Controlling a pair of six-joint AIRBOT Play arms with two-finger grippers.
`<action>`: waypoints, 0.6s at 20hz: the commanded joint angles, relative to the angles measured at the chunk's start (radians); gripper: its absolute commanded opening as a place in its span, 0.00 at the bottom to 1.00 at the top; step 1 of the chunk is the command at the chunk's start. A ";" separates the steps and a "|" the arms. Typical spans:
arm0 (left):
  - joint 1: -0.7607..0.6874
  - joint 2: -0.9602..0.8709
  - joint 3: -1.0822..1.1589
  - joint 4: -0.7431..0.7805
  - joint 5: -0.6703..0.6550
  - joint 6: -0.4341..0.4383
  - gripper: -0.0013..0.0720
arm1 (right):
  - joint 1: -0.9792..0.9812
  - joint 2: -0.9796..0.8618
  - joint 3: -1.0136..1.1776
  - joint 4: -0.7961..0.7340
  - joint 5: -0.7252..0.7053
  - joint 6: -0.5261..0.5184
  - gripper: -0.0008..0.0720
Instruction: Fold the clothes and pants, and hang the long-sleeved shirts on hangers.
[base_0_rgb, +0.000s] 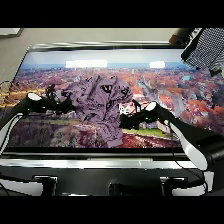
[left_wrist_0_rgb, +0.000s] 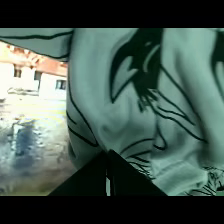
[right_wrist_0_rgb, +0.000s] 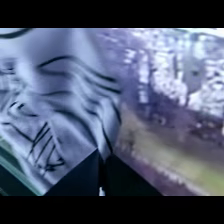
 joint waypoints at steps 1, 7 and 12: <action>0.010 0.093 0.000 0.001 -0.021 -0.009 0.05 | -0.028 0.102 0.027 -0.091 0.029 0.076 0.05; 0.027 0.389 -0.114 0.113 -0.232 -0.207 0.05 | -0.136 0.508 0.077 -0.639 0.287 0.277 0.05; -0.094 0.708 -0.488 0.113 -0.246 -0.408 0.05 | -0.134 0.708 0.037 -0.856 0.465 0.282 0.05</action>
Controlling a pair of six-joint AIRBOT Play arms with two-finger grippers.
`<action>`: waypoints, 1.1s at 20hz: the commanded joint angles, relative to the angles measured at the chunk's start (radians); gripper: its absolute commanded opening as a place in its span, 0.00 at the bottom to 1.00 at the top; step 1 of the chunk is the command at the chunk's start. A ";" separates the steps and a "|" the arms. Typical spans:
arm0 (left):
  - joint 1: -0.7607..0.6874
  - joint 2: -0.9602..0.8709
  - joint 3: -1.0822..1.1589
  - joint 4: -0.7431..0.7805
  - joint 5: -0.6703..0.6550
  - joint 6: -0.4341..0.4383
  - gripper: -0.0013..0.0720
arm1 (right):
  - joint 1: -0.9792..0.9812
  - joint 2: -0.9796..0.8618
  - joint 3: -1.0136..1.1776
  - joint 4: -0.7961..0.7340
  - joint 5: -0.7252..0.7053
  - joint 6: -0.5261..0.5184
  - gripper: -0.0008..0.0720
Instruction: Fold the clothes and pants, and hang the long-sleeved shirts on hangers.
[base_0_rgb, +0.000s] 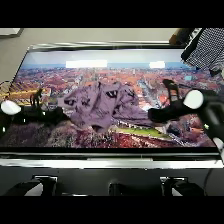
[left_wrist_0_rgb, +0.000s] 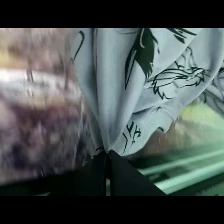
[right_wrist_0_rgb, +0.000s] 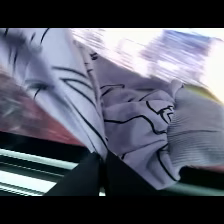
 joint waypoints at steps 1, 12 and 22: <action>-0.113 0.208 -0.232 0.011 -0.006 -0.180 0.05 | -0.006 0.137 -0.040 -0.179 0.112 0.023 0.05; 0.179 0.208 -0.206 0.069 0.200 -0.240 0.99 | -0.005 0.115 -0.166 -0.161 -0.122 0.056 0.05; 0.080 -0.193 -0.182 -0.111 0.386 -0.035 0.99 | -0.005 0.115 -0.166 -0.159 -0.178 0.127 0.05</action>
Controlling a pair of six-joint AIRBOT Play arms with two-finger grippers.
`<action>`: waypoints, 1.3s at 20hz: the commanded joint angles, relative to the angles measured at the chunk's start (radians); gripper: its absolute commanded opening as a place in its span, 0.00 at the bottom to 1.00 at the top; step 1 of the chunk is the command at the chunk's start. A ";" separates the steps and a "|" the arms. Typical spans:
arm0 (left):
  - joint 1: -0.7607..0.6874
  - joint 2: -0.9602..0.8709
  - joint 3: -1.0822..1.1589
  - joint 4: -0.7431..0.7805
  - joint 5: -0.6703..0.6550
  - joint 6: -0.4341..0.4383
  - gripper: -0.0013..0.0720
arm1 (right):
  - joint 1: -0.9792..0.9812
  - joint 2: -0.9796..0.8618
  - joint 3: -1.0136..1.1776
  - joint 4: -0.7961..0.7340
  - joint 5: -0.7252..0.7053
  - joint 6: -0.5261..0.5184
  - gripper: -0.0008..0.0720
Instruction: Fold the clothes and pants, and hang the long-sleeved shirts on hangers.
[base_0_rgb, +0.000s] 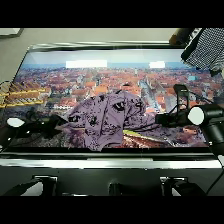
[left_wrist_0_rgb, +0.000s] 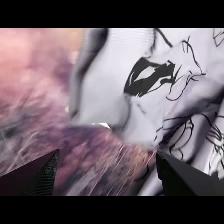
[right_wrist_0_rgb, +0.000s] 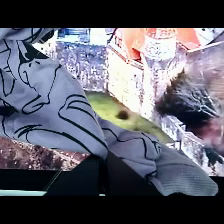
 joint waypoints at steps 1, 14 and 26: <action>-0.097 -0.147 0.035 -0.077 0.122 0.041 0.99 | 0.000 -0.001 0.000 0.004 -0.015 0.069 0.05; 0.006 -0.027 0.949 0.593 -0.123 -0.197 0.05 | -0.002 -0.016 0.417 -0.531 -0.109 0.306 0.05; 0.407 0.338 1.421 0.942 -0.297 -0.346 0.05 | -0.002 0.179 0.967 -1.017 -0.002 0.323 0.05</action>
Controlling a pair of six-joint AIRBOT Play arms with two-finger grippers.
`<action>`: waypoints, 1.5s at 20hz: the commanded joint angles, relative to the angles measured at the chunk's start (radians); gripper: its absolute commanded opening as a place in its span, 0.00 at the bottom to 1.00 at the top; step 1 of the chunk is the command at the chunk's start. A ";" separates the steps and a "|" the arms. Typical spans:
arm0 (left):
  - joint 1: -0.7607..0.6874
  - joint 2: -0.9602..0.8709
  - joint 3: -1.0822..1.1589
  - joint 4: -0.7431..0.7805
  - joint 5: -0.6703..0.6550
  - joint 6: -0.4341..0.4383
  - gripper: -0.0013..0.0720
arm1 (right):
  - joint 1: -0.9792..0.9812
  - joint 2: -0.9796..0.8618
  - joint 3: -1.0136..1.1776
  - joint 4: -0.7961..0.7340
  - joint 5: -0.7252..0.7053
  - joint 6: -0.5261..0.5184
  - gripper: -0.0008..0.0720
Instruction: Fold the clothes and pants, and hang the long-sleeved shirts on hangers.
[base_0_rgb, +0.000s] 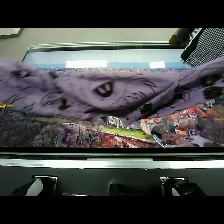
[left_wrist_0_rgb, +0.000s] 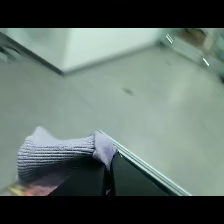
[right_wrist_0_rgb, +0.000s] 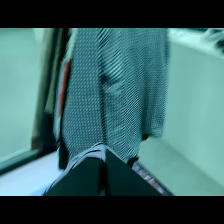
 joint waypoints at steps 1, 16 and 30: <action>0.129 0.120 0.010 0.085 -0.076 -0.029 0.05 | 0.000 0.111 0.054 -0.134 0.060 0.005 0.05; 0.055 -0.304 -0.105 -0.356 0.027 0.296 0.05 | -0.062 -0.418 0.056 -0.125 -0.143 0.460 0.05; -0.263 -0.924 -0.105 -0.603 -0.131 0.251 0.57 | -0.156 -0.943 0.056 0.678 0.138 -0.171 0.07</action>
